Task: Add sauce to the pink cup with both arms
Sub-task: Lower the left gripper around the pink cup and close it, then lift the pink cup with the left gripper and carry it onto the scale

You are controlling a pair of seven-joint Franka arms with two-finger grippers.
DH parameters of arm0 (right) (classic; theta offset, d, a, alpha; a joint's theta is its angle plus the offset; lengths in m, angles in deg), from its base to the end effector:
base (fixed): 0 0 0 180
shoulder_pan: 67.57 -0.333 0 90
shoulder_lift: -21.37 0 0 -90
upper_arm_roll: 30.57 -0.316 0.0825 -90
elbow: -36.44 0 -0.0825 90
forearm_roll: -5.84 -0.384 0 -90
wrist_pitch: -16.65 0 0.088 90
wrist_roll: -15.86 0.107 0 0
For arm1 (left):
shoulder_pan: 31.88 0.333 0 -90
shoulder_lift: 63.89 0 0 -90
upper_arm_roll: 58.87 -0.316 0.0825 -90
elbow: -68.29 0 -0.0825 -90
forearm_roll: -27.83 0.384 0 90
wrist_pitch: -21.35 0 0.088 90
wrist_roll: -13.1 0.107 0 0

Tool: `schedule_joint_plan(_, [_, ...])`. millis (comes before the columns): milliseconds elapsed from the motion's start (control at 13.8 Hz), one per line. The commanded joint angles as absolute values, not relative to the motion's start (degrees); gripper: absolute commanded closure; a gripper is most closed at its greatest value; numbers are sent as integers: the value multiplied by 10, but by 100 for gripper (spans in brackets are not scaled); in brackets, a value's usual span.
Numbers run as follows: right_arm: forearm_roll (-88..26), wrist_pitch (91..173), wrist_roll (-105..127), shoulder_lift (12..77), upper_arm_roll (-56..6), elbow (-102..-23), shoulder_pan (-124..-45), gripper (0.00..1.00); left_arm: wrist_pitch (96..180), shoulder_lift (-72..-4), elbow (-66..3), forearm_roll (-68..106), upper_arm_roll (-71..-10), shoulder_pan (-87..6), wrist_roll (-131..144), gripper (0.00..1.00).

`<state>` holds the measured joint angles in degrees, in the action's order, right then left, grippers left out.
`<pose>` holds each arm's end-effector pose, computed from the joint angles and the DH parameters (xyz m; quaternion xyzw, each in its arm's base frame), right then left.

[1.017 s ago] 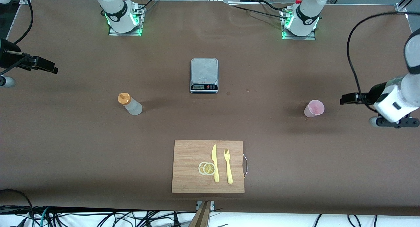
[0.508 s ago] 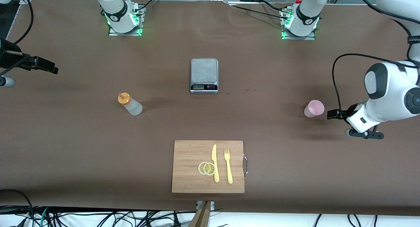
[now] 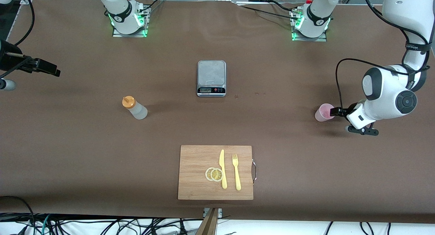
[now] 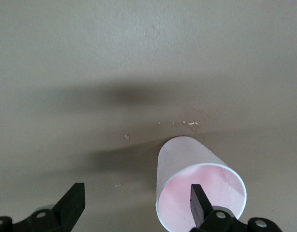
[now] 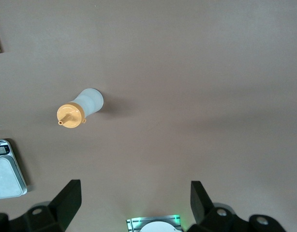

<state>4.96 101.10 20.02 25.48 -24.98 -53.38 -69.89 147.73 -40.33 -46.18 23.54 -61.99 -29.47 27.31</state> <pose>0.5621 -0.0285 0.5784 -0.9945 0.0646 0.0825 0.0035 0.5823 0.0533 0.2371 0.9934 -0.0513 -0.0966 0.0337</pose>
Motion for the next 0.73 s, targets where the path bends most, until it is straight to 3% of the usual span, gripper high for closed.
schedule_joint_plan(0, [47,1009,198,259,-251,-523,-697,0,1511,-436,-511,222,-628,-302,287,8])
schedule_joint_plan(508, [47,1009,198,259,-251,-523,-697,0,1508,-439,-513,223,-628,-319,255,49])
schedule_joint_plan(653, [47,1009,198,259,-251,-523,-697,0,1508,-439,-513,223,-628,-319,256,67])
